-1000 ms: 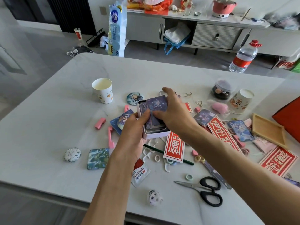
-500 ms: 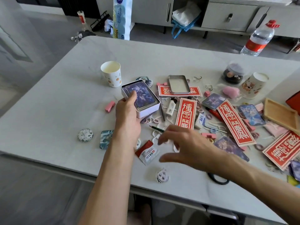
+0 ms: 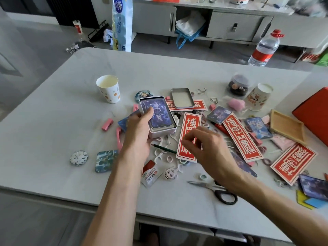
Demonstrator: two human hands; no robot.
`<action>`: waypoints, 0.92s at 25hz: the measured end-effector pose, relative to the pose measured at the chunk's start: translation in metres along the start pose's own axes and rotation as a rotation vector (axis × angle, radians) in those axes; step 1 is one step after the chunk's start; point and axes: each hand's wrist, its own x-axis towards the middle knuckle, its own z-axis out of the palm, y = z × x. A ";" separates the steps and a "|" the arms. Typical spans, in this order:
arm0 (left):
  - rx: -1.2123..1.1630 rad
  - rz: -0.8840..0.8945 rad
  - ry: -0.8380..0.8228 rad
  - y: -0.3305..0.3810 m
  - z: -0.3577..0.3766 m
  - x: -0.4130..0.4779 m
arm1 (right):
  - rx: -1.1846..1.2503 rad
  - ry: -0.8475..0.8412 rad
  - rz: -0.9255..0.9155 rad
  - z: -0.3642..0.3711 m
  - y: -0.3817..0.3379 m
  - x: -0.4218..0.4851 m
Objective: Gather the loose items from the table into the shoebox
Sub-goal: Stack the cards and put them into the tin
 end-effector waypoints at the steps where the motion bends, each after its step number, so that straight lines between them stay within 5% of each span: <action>1: 0.002 -0.007 -0.018 -0.001 0.003 0.000 | 0.028 0.113 0.003 -0.010 0.001 0.010; 3: -0.020 -0.036 -0.074 -0.004 0.012 -0.003 | -0.062 0.128 -0.041 -0.018 -0.001 0.027; 6: -0.045 -0.086 -0.154 -0.009 0.026 -0.009 | -0.194 -0.070 -0.050 -0.007 -0.007 0.036; 9: -0.054 -0.075 -0.157 -0.012 0.033 -0.008 | -0.096 -0.059 -0.031 -0.001 -0.002 0.033; 12: -0.055 -0.067 -0.117 -0.015 0.039 -0.007 | 0.055 0.067 0.137 -0.011 0.026 0.043; 16: -0.013 -0.029 -0.039 -0.018 0.044 -0.003 | -0.435 -0.128 0.533 -0.037 0.101 0.074; 20: -0.007 -0.055 -0.059 -0.021 0.050 -0.001 | -0.510 -0.215 0.555 -0.033 0.127 0.083; 23: -0.013 -0.068 -0.072 -0.025 0.055 -0.001 | -0.442 -0.113 0.533 -0.028 0.138 0.084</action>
